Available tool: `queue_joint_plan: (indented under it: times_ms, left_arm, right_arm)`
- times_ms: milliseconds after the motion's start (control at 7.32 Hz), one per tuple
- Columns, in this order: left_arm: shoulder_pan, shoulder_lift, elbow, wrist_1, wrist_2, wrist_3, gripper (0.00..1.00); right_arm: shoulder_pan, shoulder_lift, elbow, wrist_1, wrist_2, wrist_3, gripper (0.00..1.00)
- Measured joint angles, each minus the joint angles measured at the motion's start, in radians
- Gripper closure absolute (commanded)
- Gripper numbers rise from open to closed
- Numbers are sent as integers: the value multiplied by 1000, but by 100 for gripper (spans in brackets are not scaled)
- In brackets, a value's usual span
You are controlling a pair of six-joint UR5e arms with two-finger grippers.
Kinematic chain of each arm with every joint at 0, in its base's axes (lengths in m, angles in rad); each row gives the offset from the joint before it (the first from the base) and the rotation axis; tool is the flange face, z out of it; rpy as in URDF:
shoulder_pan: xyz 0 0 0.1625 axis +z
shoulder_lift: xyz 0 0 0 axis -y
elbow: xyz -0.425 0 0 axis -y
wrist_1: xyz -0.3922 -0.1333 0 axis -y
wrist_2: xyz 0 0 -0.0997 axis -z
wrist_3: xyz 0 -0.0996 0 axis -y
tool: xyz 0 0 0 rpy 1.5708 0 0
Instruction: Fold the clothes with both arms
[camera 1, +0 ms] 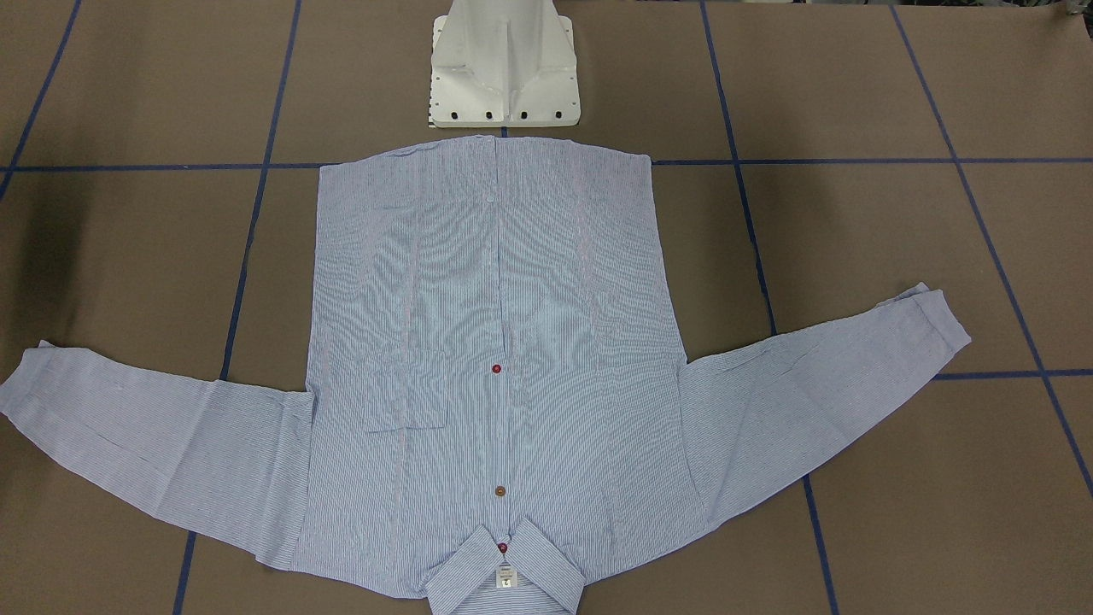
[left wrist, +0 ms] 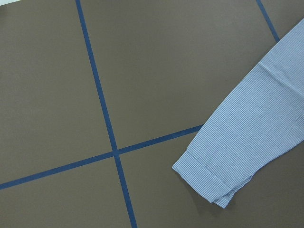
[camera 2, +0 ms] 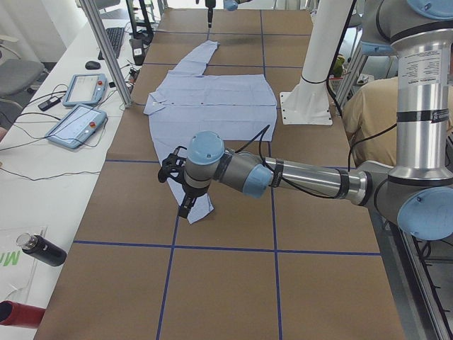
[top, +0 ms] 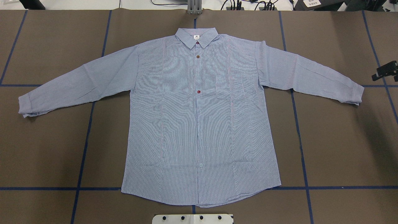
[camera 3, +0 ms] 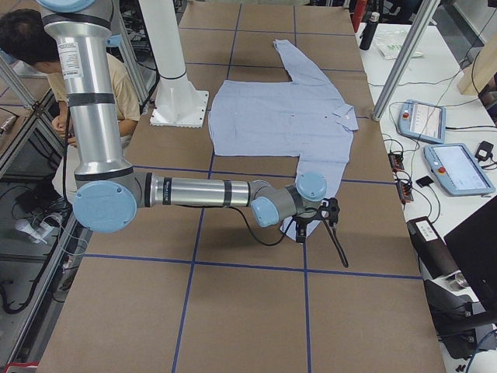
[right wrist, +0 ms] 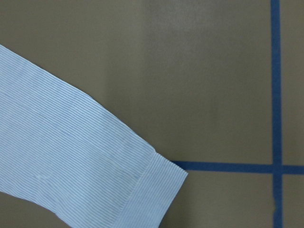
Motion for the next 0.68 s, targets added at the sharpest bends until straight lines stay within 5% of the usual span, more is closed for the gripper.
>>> queue_joint_plan:
  times_ms: [410, 683]
  left_arm:
    - [0, 0, -2, -1, 1, 1, 0]
    - [0, 0, -8, -2, 2, -1, 0]
  right_arm:
    - [-84, 11, -51, 103, 16, 388, 6]
    - [-101, 19, -108, 150, 16, 479, 7]
